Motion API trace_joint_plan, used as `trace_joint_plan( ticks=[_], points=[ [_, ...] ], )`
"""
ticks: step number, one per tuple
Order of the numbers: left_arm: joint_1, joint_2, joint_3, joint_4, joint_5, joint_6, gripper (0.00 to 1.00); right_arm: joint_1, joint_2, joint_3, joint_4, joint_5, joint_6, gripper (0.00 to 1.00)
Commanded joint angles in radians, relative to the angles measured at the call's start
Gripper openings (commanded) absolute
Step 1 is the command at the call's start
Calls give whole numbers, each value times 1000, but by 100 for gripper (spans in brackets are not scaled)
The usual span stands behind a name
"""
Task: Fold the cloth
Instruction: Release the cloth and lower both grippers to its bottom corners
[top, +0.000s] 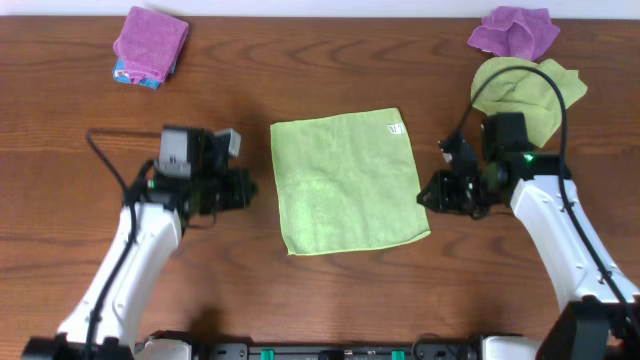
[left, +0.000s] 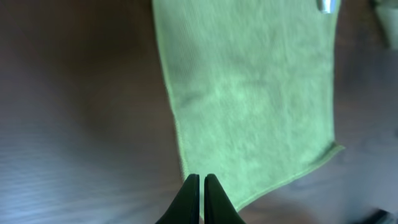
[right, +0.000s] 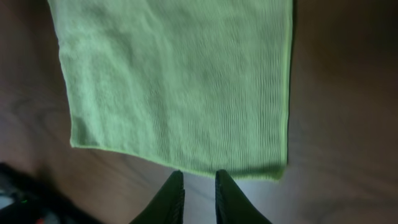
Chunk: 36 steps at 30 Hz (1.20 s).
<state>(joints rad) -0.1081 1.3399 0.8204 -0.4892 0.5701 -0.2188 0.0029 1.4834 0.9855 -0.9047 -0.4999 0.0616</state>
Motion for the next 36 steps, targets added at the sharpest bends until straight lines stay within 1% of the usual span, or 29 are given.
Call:
trace_joint_plan(
  ticks=[1,3,5,6,8,11,14,17,19,24,28,36],
  points=[
    [-17,-43,-130,79,116,-158,6,-50,-2,-74,2,-101,-18,36],
    [-42,-40,-193,135,135,-213,6,-66,-2,-112,3,-111,-18,40],
    [-74,-40,-244,178,132,-252,6,-70,-2,-137,3,-105,-18,47],
    [-87,-40,-259,193,132,-263,8,-70,-2,-145,4,-97,-18,49],
    [-116,-39,-283,210,124,-285,13,-70,-2,-162,5,-72,-2,50],
    [-167,-39,-312,206,96,-325,14,-78,-2,-185,4,-23,23,53],
    [-207,-38,-337,211,60,-374,16,-99,-1,-190,3,-19,31,55],
    [-224,-38,-349,210,47,-389,21,-127,1,-190,3,-1,32,58],
    [-227,-38,-355,209,39,-389,25,-144,8,-190,4,-1,32,58],
    [-227,-12,-368,206,12,-399,27,-146,57,-191,46,-2,66,56],
    [-227,34,-368,219,6,-431,29,-146,114,-191,66,-6,80,53],
    [-227,103,-368,332,26,-472,33,-146,211,-191,121,-17,103,52]
  ],
)
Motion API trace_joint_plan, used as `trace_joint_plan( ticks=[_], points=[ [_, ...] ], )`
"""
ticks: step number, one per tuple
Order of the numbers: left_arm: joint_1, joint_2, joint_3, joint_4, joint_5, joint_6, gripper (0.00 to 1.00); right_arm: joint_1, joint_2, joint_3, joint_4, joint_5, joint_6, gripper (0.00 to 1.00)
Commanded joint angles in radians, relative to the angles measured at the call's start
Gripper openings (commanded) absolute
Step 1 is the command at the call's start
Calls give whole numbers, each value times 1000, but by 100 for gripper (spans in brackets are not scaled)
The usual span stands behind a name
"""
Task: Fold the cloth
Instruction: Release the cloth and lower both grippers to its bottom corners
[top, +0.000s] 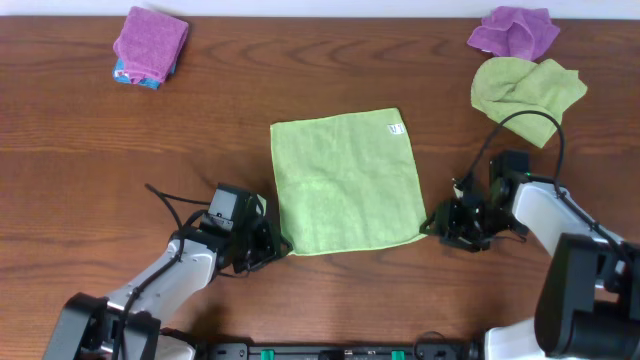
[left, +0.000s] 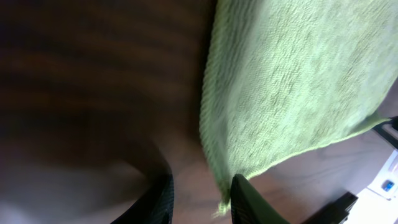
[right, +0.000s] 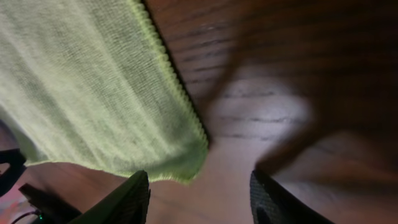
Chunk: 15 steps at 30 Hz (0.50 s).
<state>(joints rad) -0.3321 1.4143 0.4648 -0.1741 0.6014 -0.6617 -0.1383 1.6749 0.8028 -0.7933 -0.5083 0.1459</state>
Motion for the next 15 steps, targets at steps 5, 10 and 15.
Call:
trace_joint_plan(
  ticks=[5,10,15],
  points=[
    [-3,64,-13,51,6,-60,34,-4,46,-8,48,-13,41,50],
    [-3,95,-13,83,46,-87,33,8,46,-8,72,-22,41,43],
    [-3,101,-13,90,69,-99,24,38,46,-8,99,-19,64,30]
  ],
)
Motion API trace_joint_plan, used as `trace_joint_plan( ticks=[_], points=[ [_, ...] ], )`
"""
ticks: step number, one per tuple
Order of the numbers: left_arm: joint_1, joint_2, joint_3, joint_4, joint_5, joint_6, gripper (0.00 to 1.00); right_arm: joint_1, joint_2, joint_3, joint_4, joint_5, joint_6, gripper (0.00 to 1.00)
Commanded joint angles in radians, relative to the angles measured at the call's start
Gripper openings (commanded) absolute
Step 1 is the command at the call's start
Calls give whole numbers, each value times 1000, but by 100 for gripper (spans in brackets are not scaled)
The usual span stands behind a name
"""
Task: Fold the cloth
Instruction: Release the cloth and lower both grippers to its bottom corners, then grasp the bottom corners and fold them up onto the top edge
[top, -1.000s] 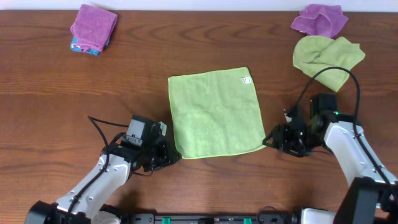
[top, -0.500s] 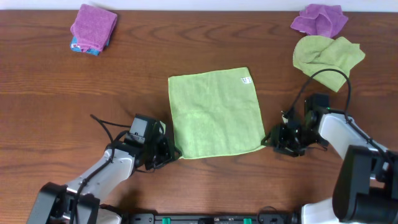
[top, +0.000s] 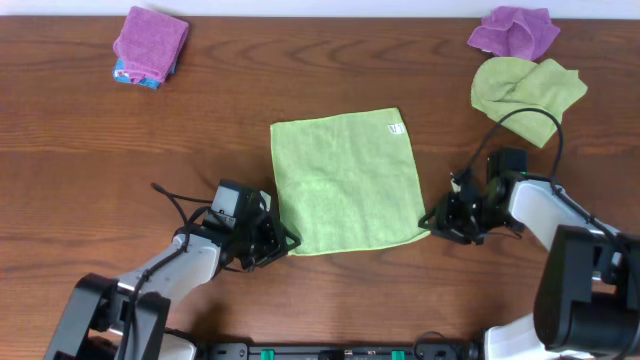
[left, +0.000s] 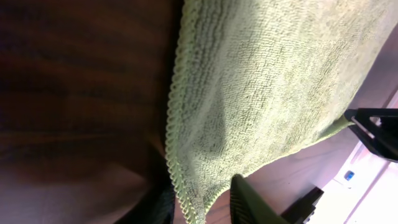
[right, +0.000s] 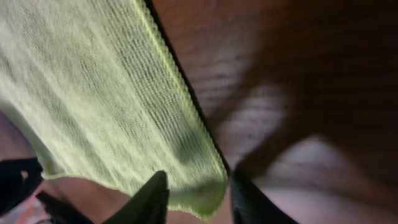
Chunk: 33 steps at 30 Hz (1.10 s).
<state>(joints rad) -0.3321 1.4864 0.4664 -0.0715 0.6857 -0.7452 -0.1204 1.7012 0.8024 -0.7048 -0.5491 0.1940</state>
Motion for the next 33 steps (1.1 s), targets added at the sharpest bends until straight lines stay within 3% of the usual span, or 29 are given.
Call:
trace_joint_plan(
  ticks=[1,6,15,24,33],
  points=[
    [-3,29,-14,-10,-15,-15,22,24,20,-8,13,22,19,25],
    [-3,29,-14,2,-12,-19,6,30,20,-8,6,21,24,2],
    [-2,29,7,47,11,-22,6,30,15,14,-59,-71,29,2],
    [-2,28,163,36,22,36,6,30,-69,191,-204,-80,0,1],
    [86,30,237,35,-122,65,6,77,-82,226,-95,-80,46,2]
  ],
)
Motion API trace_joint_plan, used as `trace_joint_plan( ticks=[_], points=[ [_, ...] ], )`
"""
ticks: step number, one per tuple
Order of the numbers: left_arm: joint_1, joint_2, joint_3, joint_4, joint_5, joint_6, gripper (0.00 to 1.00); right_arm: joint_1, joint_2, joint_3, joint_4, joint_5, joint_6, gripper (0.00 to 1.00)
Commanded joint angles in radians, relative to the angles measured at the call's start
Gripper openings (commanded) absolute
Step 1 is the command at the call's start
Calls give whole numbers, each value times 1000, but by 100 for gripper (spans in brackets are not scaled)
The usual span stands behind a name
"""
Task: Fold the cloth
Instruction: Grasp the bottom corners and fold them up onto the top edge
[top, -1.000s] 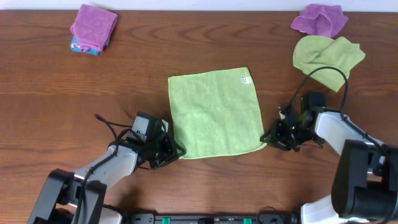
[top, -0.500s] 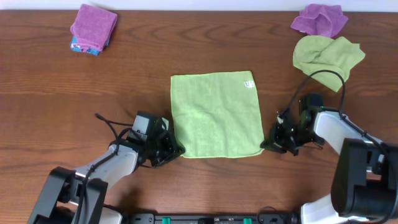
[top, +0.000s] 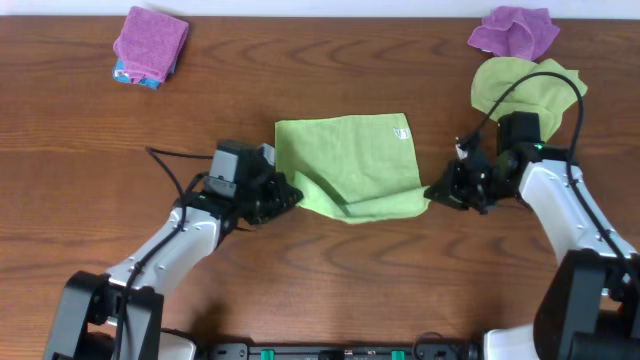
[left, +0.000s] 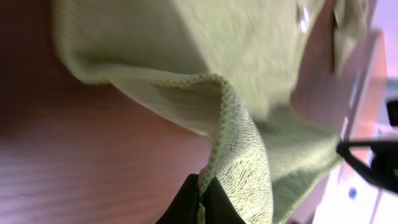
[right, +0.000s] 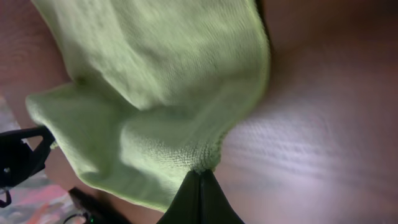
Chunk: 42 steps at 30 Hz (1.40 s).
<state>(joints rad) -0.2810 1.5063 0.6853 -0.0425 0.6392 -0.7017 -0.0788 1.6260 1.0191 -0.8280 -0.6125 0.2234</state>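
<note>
The light green cloth lies mid-table with its near edge lifted and drawn toward the far edge, sagging between the two arms. My left gripper is shut on the cloth's near left corner. My right gripper is shut on the near right corner. In both wrist views the green fabric bunches right at the closed fingertips. The far edge with its white tag still rests flat on the wood.
A second green cloth and a crumpled purple cloth lie at the far right. A folded purple cloth on a blue one sits at the far left. The wooden table surrounds the cloth.
Both grippers were open around the near corners of the flat cloth. Now both are shut on those corners and stand farther back, with the near edge raised off the table.
First both grippers stood shut beside the flat cloth at its mid-height. Then they were at the near corners, open and low on the table. Then the jaws straddled the corners. Now each holds a corner, lifted and drawn toward the far edge.
</note>
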Motion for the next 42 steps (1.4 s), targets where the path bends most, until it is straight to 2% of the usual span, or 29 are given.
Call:
trace_joint_plan(
  ticks=[1,6,10,16,28,33,39,42],
  points=[
    [51,13,18,20,-89,21,6,56,-3,9,68,-8,35,2],
    [91,68,28,106,-95,11,6,116,46,15,215,31,127,2],
    [92,170,100,108,-83,7,6,119,124,61,265,34,147,2],
    [96,339,313,89,-62,68,6,119,270,225,272,51,174,2],
    [158,597,637,45,26,83,6,119,481,521,274,89,210,1],
    [158,613,667,-10,55,130,6,119,490,528,247,93,209,2],
    [158,613,667,-179,97,229,6,119,490,528,117,127,182,2],
    [158,613,667,-222,97,235,6,119,490,528,93,127,180,2]
  ],
)
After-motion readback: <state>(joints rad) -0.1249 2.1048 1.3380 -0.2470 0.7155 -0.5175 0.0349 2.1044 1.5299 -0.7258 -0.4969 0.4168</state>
